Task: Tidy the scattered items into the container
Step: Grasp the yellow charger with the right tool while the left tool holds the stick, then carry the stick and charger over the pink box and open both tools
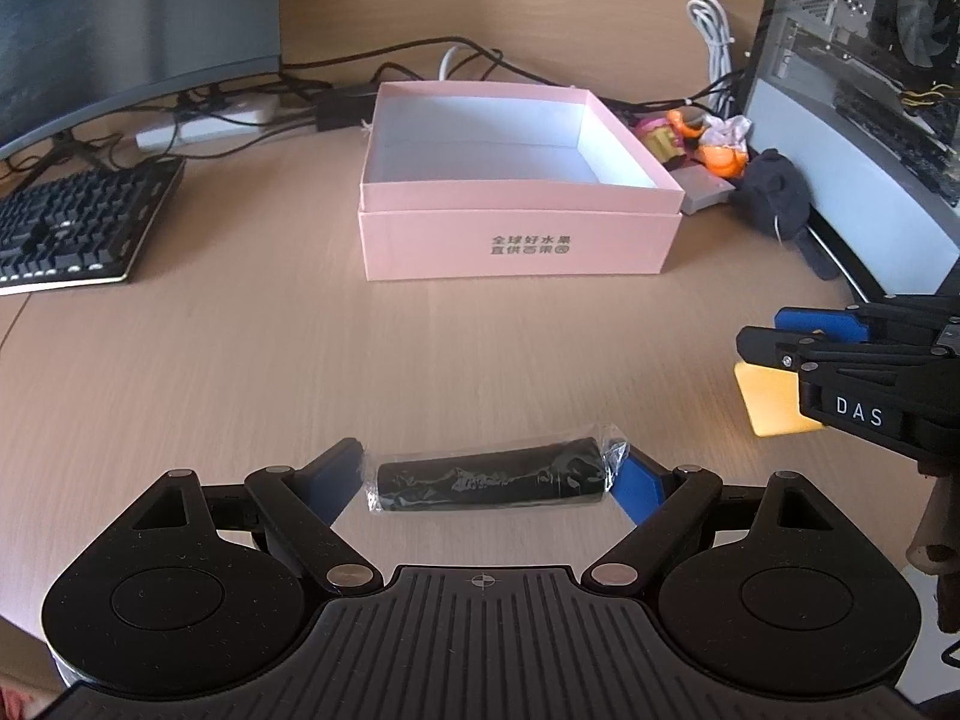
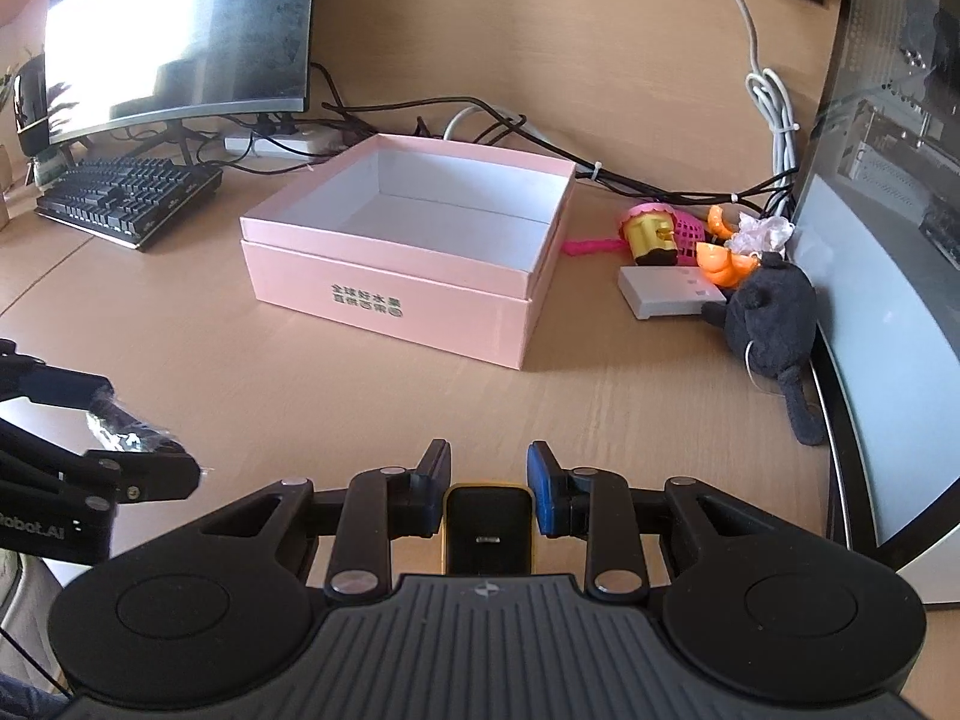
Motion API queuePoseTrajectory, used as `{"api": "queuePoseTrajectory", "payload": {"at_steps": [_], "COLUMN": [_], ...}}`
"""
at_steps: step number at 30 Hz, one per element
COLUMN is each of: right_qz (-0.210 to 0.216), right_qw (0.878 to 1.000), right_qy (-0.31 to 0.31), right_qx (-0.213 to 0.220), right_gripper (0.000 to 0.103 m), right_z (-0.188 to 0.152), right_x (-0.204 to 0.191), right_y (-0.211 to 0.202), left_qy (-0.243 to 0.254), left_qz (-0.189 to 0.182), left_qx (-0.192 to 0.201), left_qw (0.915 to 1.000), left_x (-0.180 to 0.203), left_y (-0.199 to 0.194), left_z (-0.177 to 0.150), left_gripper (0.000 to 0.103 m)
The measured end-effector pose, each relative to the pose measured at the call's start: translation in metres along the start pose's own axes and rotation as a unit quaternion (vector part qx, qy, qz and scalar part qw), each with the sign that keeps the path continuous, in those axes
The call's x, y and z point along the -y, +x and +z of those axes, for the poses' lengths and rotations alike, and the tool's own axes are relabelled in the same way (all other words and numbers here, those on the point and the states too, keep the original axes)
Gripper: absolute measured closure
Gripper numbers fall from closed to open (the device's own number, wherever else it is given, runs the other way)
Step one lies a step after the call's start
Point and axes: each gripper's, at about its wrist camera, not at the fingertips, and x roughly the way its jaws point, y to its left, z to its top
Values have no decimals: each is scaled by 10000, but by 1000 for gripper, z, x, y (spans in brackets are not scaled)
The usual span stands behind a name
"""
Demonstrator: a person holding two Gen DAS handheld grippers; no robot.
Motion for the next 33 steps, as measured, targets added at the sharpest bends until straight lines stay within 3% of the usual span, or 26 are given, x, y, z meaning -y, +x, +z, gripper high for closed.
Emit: {"api": "queuePoseTrajectory", "payload": {"at_steps": [10,15,19,23,26,29,31,33], "right_qz": [8,12,141,212,419,608,759,858], "right_qw": [9999,10000,9997,9979,9952,9920,9901,9891], "right_qy": [-92,-59,106,153,415,577,690,732], "right_qx": [44,36,155,600,781,940,960,944], "right_gripper": [76,76,75,75,75,76,86,86], "right_z": [18,37,72,122,159,188,202,211], "right_x": [-27,-33,-22,0,18,27,29,29], "right_y": [-3,-5,-5,10,33,63,84,103], "left_qy": [212,384,313,438,417,796,1001,1107], "left_qz": [-262,-530,-685,-512,-418,-256,-187,-132], "left_qx": [159,539,864,1324,1276,1248,1207,1098], "left_qw": [9993,9964,9934,9889,9901,9887,9875,9877], "left_x": [-22,-23,-22,-17,-17,-9,-4,0], "left_y": [-5,-7,-3,10,28,47,63,81], "left_z": [10,29,67,113,145,167,180,189], "left_gripper": [12,12,12,12,12,12,12,12]}}
